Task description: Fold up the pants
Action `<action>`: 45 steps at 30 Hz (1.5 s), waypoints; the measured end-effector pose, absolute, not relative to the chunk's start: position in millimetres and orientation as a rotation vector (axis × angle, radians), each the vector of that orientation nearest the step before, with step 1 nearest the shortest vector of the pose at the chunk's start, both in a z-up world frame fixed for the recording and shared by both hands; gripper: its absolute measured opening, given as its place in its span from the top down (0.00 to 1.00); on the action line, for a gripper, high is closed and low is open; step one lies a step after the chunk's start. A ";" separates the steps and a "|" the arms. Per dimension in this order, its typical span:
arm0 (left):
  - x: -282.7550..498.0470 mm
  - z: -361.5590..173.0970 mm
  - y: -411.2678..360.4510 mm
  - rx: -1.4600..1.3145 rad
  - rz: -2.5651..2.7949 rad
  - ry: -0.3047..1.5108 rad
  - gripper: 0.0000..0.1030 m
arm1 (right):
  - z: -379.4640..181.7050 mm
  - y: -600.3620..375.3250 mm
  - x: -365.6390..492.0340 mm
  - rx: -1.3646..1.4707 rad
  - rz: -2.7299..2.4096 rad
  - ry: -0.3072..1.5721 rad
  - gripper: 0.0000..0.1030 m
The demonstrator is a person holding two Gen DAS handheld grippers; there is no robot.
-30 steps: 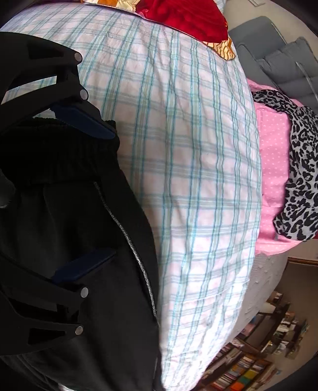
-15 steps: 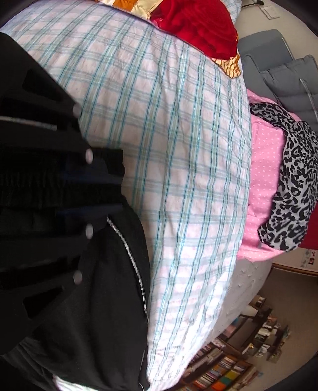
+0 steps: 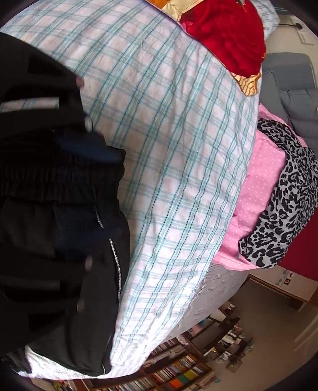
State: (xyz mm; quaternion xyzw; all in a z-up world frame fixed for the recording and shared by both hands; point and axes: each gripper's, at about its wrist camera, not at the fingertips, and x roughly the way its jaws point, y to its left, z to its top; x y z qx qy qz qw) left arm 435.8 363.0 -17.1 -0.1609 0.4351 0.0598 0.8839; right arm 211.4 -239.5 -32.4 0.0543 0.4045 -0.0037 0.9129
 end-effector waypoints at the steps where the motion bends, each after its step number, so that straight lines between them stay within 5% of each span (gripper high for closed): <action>1: 435.9 -16.8 364.6 -0.329 0.136 0.904 0.21 | -34.4 -237.6 213.1 0.114 -0.002 0.840 0.03; 6: 450.9 -30.3 370.3 -0.332 0.135 1.012 0.23 | -40.6 -232.3 217.9 0.118 0.014 0.851 0.03; 8: 456.2 -37.4 367.9 -0.327 0.127 1.058 0.40 | -42.5 -232.2 218.5 0.120 0.015 0.851 0.03; 16: 431.4 -17.2 349.0 -0.260 0.095 0.959 0.56 | -48.0 -236.9 221.6 0.148 0.033 0.872 0.03; 27: 366.8 26.0 308.3 -0.219 0.001 0.762 0.59 | -15.5 -290.0 284.7 0.126 -0.016 0.831 0.03; 45: 310.5 31.6 299.4 -0.267 -0.023 0.673 0.59 | -14.4 -490.3 562.5 0.583 -0.264 0.937 0.03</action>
